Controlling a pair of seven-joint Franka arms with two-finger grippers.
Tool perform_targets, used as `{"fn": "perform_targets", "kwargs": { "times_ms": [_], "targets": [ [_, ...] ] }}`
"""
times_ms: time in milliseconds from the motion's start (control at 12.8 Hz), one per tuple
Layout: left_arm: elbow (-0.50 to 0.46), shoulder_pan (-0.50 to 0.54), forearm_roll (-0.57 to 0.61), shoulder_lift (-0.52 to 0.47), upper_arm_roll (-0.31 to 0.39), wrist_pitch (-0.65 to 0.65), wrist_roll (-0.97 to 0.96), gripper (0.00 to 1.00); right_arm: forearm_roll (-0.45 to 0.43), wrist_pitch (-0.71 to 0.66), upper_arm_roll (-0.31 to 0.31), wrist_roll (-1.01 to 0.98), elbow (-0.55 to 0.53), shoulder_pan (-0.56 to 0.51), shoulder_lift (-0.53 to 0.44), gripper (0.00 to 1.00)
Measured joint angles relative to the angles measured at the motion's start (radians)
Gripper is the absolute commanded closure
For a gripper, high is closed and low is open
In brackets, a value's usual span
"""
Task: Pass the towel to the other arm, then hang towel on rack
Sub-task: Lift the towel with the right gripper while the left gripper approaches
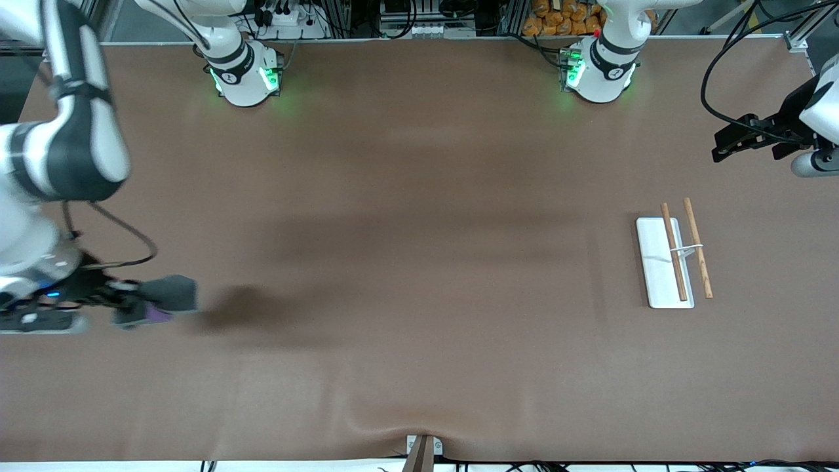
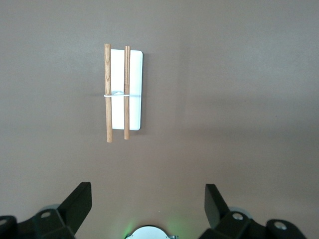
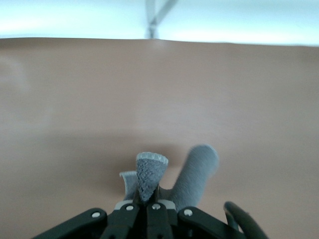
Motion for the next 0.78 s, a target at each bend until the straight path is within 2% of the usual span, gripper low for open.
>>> {"fn": "perform_targets", "kwargs": {
  "times_ms": [234, 390, 624, 780],
  "targets": [
    [-0.005, 0.000, -0.001, 0.021, -0.001, 0.017, 0.000, 0.00, 0.001, 0.036, 0.001, 0.019, 0.017, 0.162, -0.013, 1.00],
    [-0.005, -0.002, -0.004, 0.043, -0.002, 0.030, 0.000, 0.00, 0.001, 0.101, 0.001, 0.154, 0.025, 0.293, -0.012, 1.00],
    [-0.005, -0.011, -0.007, 0.067, -0.008, 0.039, -0.008, 0.00, 0.000, 0.250, 0.000, 0.355, 0.022, 0.471, 0.020, 1.00],
    [-0.005, -0.027, -0.022, 0.080, -0.011, 0.041, -0.031, 0.00, 0.000, 0.406, -0.001, 0.463, 0.021, 0.569, 0.071, 1.00]
  ]
}}
